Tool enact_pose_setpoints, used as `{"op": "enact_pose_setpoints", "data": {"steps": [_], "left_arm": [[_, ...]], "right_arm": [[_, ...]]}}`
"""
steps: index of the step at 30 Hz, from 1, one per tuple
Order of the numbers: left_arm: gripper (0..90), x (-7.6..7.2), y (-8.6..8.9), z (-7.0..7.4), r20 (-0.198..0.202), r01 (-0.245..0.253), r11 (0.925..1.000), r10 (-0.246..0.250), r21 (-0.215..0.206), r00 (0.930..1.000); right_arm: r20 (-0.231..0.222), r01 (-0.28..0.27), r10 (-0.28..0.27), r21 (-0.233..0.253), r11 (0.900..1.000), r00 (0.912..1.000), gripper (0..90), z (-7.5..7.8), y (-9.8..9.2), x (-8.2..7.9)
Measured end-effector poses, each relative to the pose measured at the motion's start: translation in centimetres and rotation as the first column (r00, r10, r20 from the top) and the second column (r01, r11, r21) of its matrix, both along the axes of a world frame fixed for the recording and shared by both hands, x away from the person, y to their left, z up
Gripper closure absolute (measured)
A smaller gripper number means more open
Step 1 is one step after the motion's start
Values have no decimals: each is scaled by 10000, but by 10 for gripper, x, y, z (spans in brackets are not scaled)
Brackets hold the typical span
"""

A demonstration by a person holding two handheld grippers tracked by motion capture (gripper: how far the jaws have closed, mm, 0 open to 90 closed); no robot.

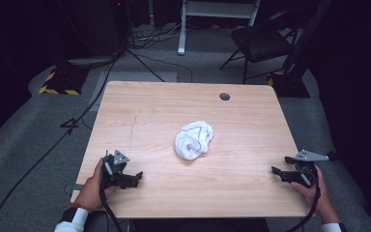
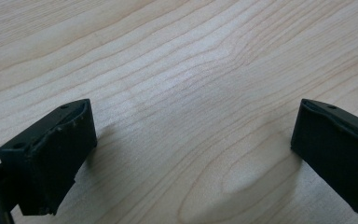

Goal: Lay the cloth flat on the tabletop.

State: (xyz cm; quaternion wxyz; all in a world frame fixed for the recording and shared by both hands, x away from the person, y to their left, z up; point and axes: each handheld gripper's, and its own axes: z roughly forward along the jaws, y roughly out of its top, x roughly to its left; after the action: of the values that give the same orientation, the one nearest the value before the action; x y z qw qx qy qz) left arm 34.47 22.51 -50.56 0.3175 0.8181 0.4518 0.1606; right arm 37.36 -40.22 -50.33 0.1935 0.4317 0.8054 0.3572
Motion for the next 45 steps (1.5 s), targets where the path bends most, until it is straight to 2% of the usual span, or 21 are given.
{"op": "enact_pose_setpoints", "data": {"steps": [4, 7, 9, 10, 11, 12, 13, 14, 15, 16, 17, 18, 22, 25, 30, 32, 34, 35, 38, 42, 45], "left_arm": [[2, 5, -1, 1, 30, 437, 9990, -438, 130, 9990], [4, 9, -8, 3, -212, 604, 9979, -599, 250, 9980], [12, 12, -11, 5, -319, 1132, 9925, -1118, 467, 9932], [27, 14, -15, 8, -308, 1678, 9830, -1659, 744, 9857], [26, 15, -17, 9, -392, 2217, 9736, -2198, 540, 9748], [45, 18, -25, 11, -250, 2549, 9662, -2541, 394, 9669], [147, 18, -25, 11, -250, 2549, 9662, -2541, 394, 9669], [224, 20, -34, 12, -86, 2157, 9737, -2157, 733, 9764], [224, 22, -39, 13, -109, 1965, 9780, -1962, 700, 9805], [178, 25, -47, 13, -222, 2016, 9759, -2004, 833, 9795], [156, 27, -53, 13, -301, 2186, 9723, -2168, 828, 9758], [176, 28, -58, 14, -305, 2321, 9697, -2303, 769, 9726], [162, 32, -78, 19, -47, 2918, 9555, -2919, 438, 9564], [161, 38, -95, 25, 186, 3410, 9398, -3415, 236, 9397], [186, 51, -121, 35, 623, 3747, 9271, -3743, 54, 9252], [188, 56, -130, 39, 767, 3809, 9246, -3803, 72, 9217], [189, 62, -140, 45, 1092, 3869, 9221, -3852, 65, 9163], [191, 65, -143, 46, 1104, 3951, 9186, -3930, 29, 9129], [200, 78, -156, 51, 1212, 4048, 9138, -3985, -322, 9091], [219, 91, -172, 51, 1254, 4130, 9101, -4060, -346, 9052], [334, 98, -181, 47, 1120, 4181, 9083, -4142, -132, 9033]], "right_arm": [[4, 1, -1, -1, 10000, 10000, 207, 0, 0, 0], [14, 11, -11, -10, 10000, 10000, 206, 0, 0, 0], [15, 15, -15, -30, 10000, 10000, 206, 0, 0, 0], [14, 18, -18, -31, 10000, 10000, 206, 0, 0, 0], [11, 30, -30, -31, 10000, 10000, 206, 0, 0, 0], [8, 40, -40, -32, 10000, 10000, 206, 0, 0, -1], [8, 40, -40, -32, 10000, 10000, 206, 0, 0, -1], [7, 42, -42, -35, 10000, 10000, 206, 0, 0, -1], [7, 42, -42, -35, 10000, 10000, 206, 0, 0, -1], [6, 42, -42, -33, 10000, 10000, 206, 0, 0, -1], [8, 37, -37, -35, 10000, 10000, 206, 0, 0, -1], [9, 42, -42, -33, 10000, 10000, 206, 0, 0, -1], [12, 36, -36, -37, 10000, 10000, 206, 0, 0, -1], [9, 39, -39, -34, 10000, 10000, 206, 0, 0, -1], [10, 38, -38, -34, 10000, 10000, 206, 0, 0, -1], [9, 39, -38, -34, 10000, 10000, 206, 0, 0, -1], [9, 42, -42, -31, 10000, 10000, 206, 0, 0, -1], [12, 38, -38, -36, 10000, 10000, 206, 0, 0, -1], [10, 39, -39, -33, 10000, 10000, 206, 0, 0, -1], [13, 37, -36, -34, 10000, 10000, 206, 0, 0, -1], [12, 38, -38, -35, 10000, 10000, 206, 0, 0, -1]]}}
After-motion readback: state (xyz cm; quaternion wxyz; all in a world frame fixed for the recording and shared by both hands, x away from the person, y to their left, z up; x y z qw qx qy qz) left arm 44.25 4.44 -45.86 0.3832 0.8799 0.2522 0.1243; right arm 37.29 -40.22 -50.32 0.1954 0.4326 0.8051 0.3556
